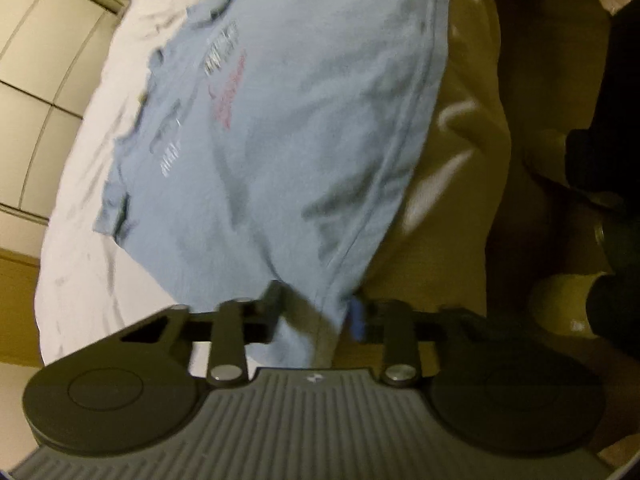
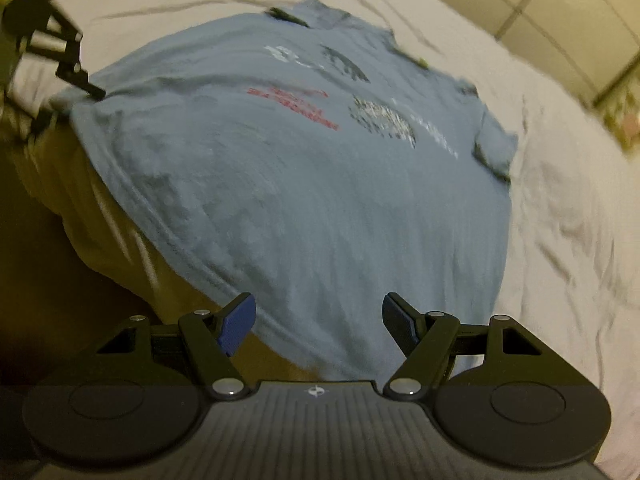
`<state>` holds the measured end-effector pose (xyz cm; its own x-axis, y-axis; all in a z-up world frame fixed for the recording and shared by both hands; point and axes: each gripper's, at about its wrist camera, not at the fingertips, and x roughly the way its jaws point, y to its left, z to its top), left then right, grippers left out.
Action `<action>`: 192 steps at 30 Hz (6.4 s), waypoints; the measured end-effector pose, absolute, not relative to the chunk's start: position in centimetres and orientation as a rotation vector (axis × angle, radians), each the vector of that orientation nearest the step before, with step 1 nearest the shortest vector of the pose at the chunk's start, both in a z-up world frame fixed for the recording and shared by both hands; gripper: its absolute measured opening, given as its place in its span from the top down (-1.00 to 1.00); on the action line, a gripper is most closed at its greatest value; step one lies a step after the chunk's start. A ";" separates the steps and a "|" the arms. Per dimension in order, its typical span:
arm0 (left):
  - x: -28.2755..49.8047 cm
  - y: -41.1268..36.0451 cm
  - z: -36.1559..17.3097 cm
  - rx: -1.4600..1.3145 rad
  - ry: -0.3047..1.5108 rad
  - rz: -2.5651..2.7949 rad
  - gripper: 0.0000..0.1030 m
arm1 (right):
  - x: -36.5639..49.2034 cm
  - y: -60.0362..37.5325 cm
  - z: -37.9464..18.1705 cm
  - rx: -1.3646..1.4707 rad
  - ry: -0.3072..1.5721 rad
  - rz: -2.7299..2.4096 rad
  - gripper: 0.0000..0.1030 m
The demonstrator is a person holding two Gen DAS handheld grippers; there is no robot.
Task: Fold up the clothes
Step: 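Grasp the blue T-shirt hem with both grippers and lift it, then carry the hem over the collar with both grippers, folding the shirt in half, then open both grippers and release the folded shirt onto the bed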
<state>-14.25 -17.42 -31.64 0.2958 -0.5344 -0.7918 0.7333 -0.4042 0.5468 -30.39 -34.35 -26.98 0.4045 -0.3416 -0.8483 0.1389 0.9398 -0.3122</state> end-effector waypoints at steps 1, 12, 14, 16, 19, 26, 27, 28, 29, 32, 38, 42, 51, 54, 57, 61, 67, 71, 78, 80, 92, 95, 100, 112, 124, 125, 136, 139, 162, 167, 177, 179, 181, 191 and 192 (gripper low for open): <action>-14.2 -17.3 -31.0 1.393 0.190 -1.397 0.98 | -30.3 -33.8 -27.2 -0.233 1.098 -0.289 -0.39; -11.4 -19.5 -25.7 1.110 0.382 -1.396 0.98 | -26.6 -26.9 -31.2 -0.453 0.908 -0.118 -0.24; -11.3 -19.5 -25.6 1.112 0.383 -1.396 0.98 | -26.1 -27.4 -32.3 -0.482 0.921 -0.183 0.21; -11.2 -19.4 -25.5 1.116 0.382 -1.394 0.98 | -26.9 -29.3 -32.9 -0.516 0.949 -0.259 0.38; -11.1 -19.3 -25.4 1.121 0.382 -1.391 0.98 | -29.1 -32.7 -33.8 -0.581 0.995 -0.344 0.40; -10.9 -19.5 -25.8 1.152 0.392 -1.383 0.98 | -35.0 -39.8 -35.8 -0.739 1.123 -0.376 0.49; -10.8 -19.6 -25.9 1.158 0.393 -1.382 0.98 | -35.4 -40.4 -35.7 -0.753 1.131 -0.369 0.50; -10.8 -19.7 -26.0 1.164 0.393 -1.381 0.98 | -35.7 -41.0 -35.7 -0.767 1.139 -0.363 0.55; -10.9 -19.7 -26.0 1.170 0.393 -1.380 0.98 | -35.9 -41.4 -35.6 -0.776 1.147 -0.357 0.65; -10.8 -19.8 -25.7 1.176 0.396 -1.377 0.98 | -35.9 -42.4 -34.9 -0.773 1.179 -0.334 1.00; -10.4 -19.6 -23.9 1.160 0.385 -1.356 0.99 | -35.1 -43.4 -31.3 -0.740 1.192 -0.301 1.00; -10.8 -18.3 -22.6 1.158 0.383 -1.392 0.99 | -35.4 -42.3 -28.8 -0.752 1.211 -0.276 1.00; -9.5 -17.7 -19.1 1.125 0.381 -1.434 1.00 | -32.9 -43.6 -22.8 -0.737 1.202 -0.278 1.00; -6.9 -20.9 -17.6 1.116 0.383 -1.425 1.00 | -30.6 -46.8 -20.6 -0.736 1.186 -0.258 1.00; -3.8 -25.3 -16.7 1.119 0.400 -1.404 1.00 | -27.7 -50.9 -19.1 -0.719 1.169 -0.226 1.00; 0.4 -31.7 -16.2 1.124 0.453 -1.349 1.00 | -22.9 -57.3 -18.4 -0.678 1.153 -0.171 1.00; 6.0 -40.0 -17.6 1.129 0.555 -1.288 0.99 | -15.5 -65.2 -19.6 -0.604 1.179 -0.102 1.00; 9.3 -44.1 -19.4 1.125 0.626 -1.282 0.99 | -11.6 -69.2 -21.6 -0.559 1.228 -0.073 1.00; 13.4 -49.0 -23.3 1.141 0.682 -1.313 0.99 | -7.6 -72.8 -25.6 -0.494 1.301 -0.081 1.00; 14.5 -50.0 -24.5 1.142 0.699 -1.328 0.99 | -6.7 -73.6 -26.5 -0.469 1.322 -0.092 1.00; 20.0 -54.4 -29.8 1.105 0.812 -1.381 0.99 | -1.7 -77.3 -30.8 -0.365 1.389 -0.124 1.00; 20.8 -54.9 -31.0 1.084 0.840 -1.384 0.99 | -1.0 -78.0 -32.1 -0.341 1.407 -0.126 1.00; 22.0 -54.6 -31.7 1.019 0.850 -1.340 0.52 | -1.1 -79.0 -32.4 -0.264 1.383 -0.171 0.66; 25.0 -53.9 -30.8 0.862 0.877 -1.304 0.42 | -3.5 -81.4 -30.2 -0.049 1.228 -0.325 0.62; 26.9 -52.0 -28.7 0.741 0.910 -1.237 0.41 | -4.9 -81.5 -29.5 0.056 1.206 -0.380 0.58; 26.6 -51.8 -29.0 0.747 0.917 -1.238 0.40 | -5.1 -81.5 -29.5 0.065 1.205 -0.379 0.54; 24.9 -51.7 -30.9 0.785 0.922 -1.197 0.67 | -5.5 -82.3 -30.4 0.114 1.184 -0.379 0.49; 24.7 -51.7 -30.7 0.805 0.905 -1.210 0.90 | -5.2 -82.4 -30.4 0.132 1.170 -0.381 0.49; 23.1 -49.3 -26.1 0.771 0.698 -1.231 0.97 | -7.9 -81.7 -26.4 0.123 0.975 -0.506 1.00; 23.9 -50.1 -26.5 0.755 0.700 -1.197 0.97 | -6.6 -82.8 -26.7 0.141 0.941 -0.548 1.00; 25.3 -51.9 -29.5 0.766 0.792 -1.159 0.95 | -5.0 -84.4 -29.3 0.147 1.020 -0.528 1.00; 25.9 -52.1 -29.8 0.742 0.820 -1.128 0.87 | -5.3 -84.8 -29.6 0.163 1.035 -0.565 1.00; 26.5 -52.0 -29.6 0.706 0.839 -1.083 0.74 | -6.2 -85.0 -29.2 0.196 1.021 -0.616 0.99; 22.7 -50.6 -27.7 0.698 0.822 -1.149 0.75 | -9.0 -78.6 -28.9 0.288 1.044 -0.506 0.75; 21.7 -50.6 -28.1 0.715 0.831 -1.171 0.75 | -9.4 -77.6 -29.3 0.297 1.059 -0.489 0.74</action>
